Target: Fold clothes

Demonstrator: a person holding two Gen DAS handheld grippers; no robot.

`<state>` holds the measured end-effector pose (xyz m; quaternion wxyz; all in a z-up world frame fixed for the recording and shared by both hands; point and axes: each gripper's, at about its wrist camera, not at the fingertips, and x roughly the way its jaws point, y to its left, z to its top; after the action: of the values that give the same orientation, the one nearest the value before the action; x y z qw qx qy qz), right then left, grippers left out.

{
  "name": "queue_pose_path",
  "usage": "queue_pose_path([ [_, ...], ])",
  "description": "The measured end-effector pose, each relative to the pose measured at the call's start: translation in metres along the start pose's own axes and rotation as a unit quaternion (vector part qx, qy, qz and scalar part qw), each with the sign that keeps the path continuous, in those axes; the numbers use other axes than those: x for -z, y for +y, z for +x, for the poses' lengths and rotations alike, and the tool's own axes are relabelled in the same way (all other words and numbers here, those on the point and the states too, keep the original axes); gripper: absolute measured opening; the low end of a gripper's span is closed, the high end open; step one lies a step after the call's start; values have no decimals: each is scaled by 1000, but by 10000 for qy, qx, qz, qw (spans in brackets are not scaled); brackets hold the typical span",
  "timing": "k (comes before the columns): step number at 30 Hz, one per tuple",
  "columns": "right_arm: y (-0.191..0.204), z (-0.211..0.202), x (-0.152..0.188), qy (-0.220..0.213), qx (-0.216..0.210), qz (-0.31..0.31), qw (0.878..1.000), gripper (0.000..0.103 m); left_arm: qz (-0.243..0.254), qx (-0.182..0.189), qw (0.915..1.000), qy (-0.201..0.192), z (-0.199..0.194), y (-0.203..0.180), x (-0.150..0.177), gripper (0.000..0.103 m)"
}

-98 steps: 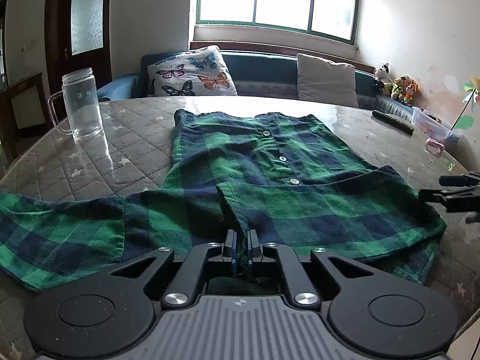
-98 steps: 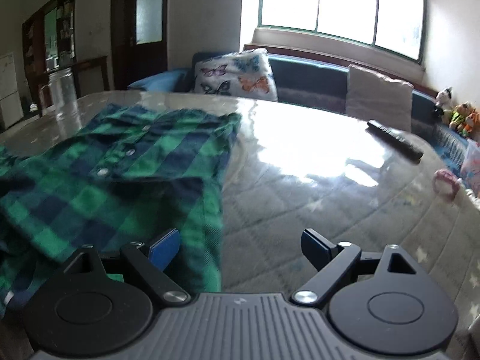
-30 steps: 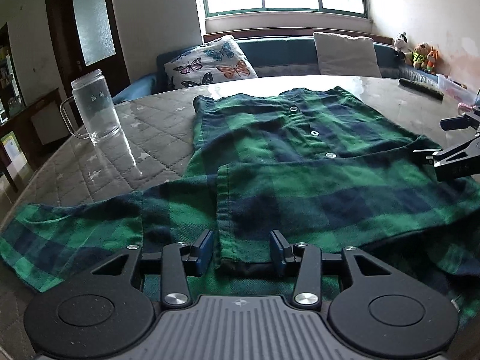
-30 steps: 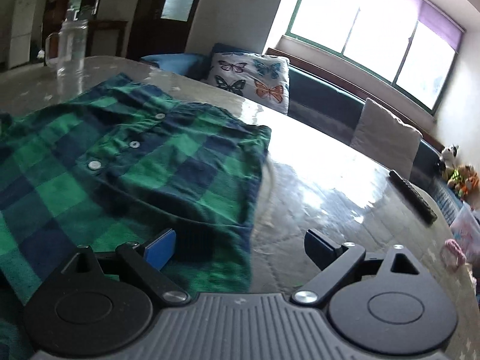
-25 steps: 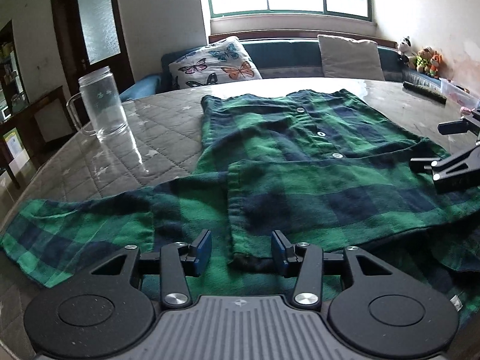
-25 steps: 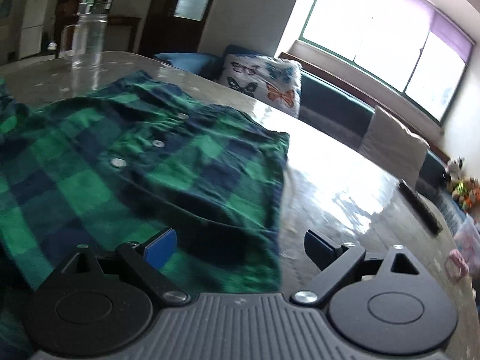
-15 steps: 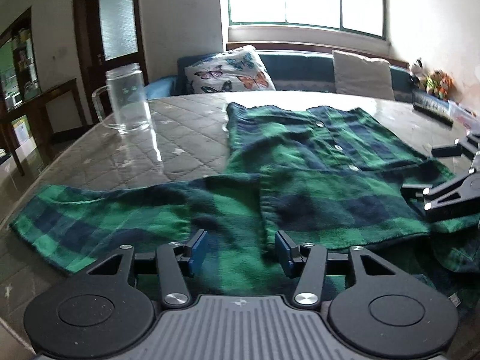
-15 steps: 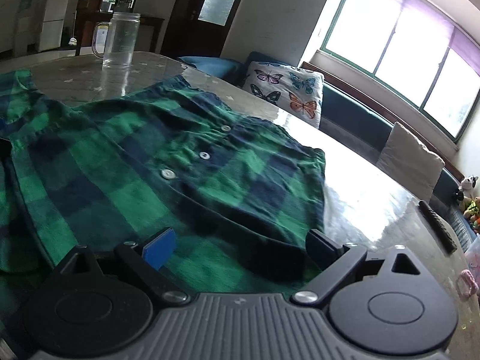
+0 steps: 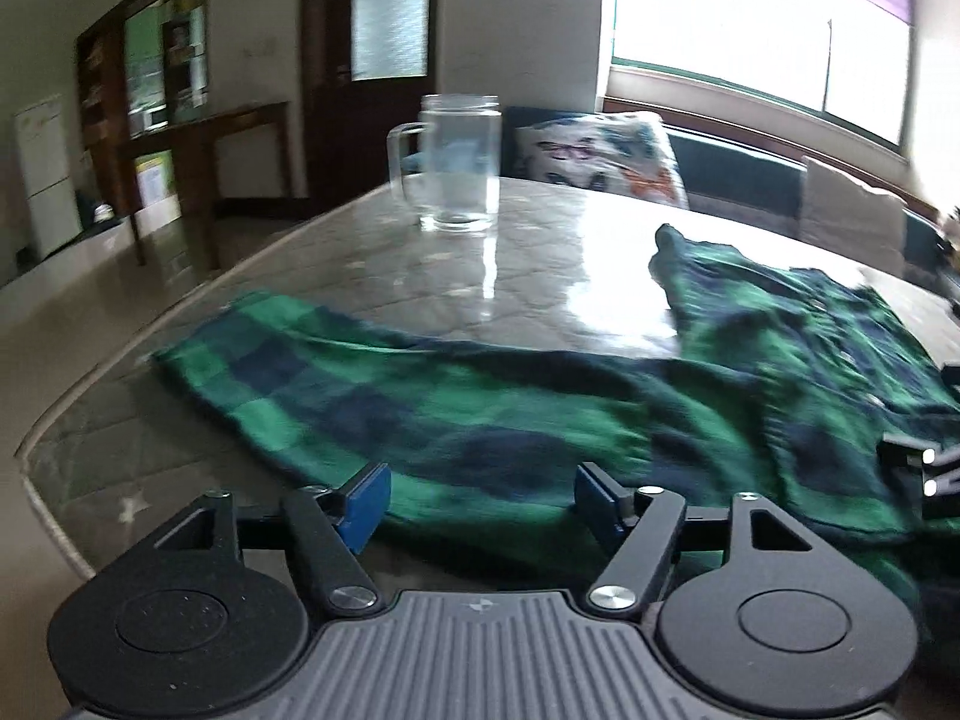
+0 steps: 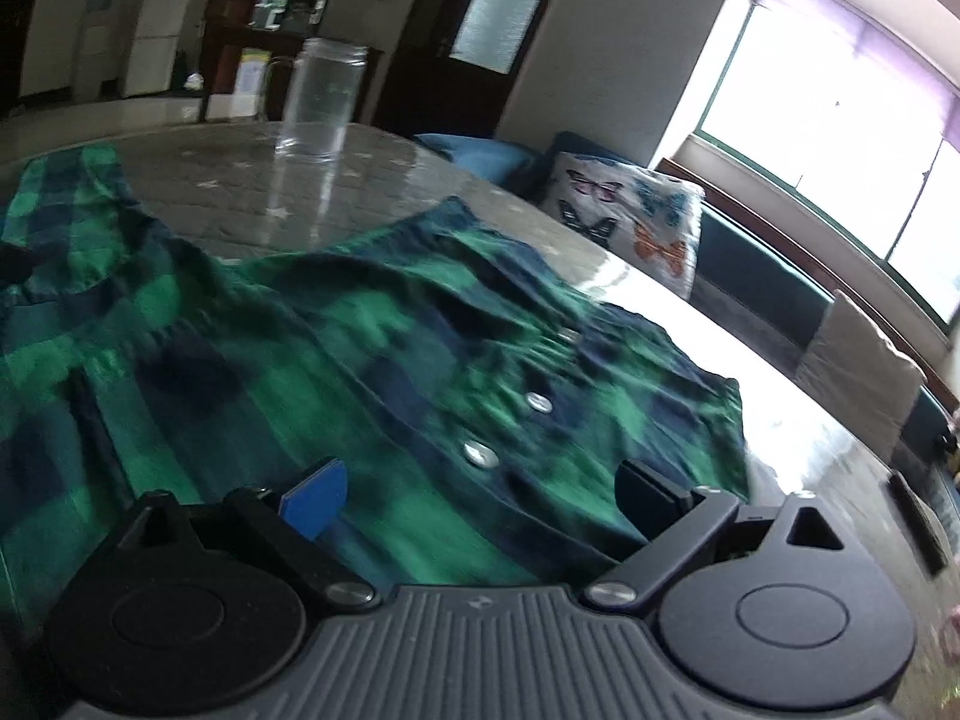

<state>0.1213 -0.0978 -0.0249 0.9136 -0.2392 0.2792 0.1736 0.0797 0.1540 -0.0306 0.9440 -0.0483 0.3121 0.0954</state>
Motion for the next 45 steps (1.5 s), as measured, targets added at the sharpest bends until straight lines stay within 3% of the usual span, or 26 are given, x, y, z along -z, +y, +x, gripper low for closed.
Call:
queue_pose_path([
  [6, 25, 17, -22, -123, 19, -180, 9998, 99, -306, -277, 9991, -47, 6, 30, -6, 86],
  [15, 52, 23, -38, -213, -455, -343, 9982, 99, -771, -695, 9944, -174, 28, 78, -24, 84],
  [25, 57, -5, -34, -256, -920, -514, 9941, 99, -1272, -1244, 9840, -64, 61, 126, -40, 64],
  [28, 53, -14, -33, -290, -963, -447, 9939, 99, -1360, -1322, 9818, -50, 68, 133, -43, 55],
  [30, 49, -19, -32, -320, -974, -400, 9939, 99, -1379, -1348, 9812, -60, 71, 137, -44, 40],
  [31, 47, -22, -31, -336, -980, -376, 9939, 99, -1391, -1323, 9814, -62, 72, 138, -45, 34],
  [33, 42, -27, -30, -368, -982, -293, 9941, 99, -1468, -1213, 9817, -63, 73, 141, -47, 10],
  [38, 24, -40, -23, -437, -938, 1, 9946, 99, -1861, -856, 9786, -191, 60, 141, -50, 5],
  [45, -20, -52, -2, -293, -922, 756, 9924, 99, -1395, 86, 9880, -655, 4, 71, -59, 5],
])
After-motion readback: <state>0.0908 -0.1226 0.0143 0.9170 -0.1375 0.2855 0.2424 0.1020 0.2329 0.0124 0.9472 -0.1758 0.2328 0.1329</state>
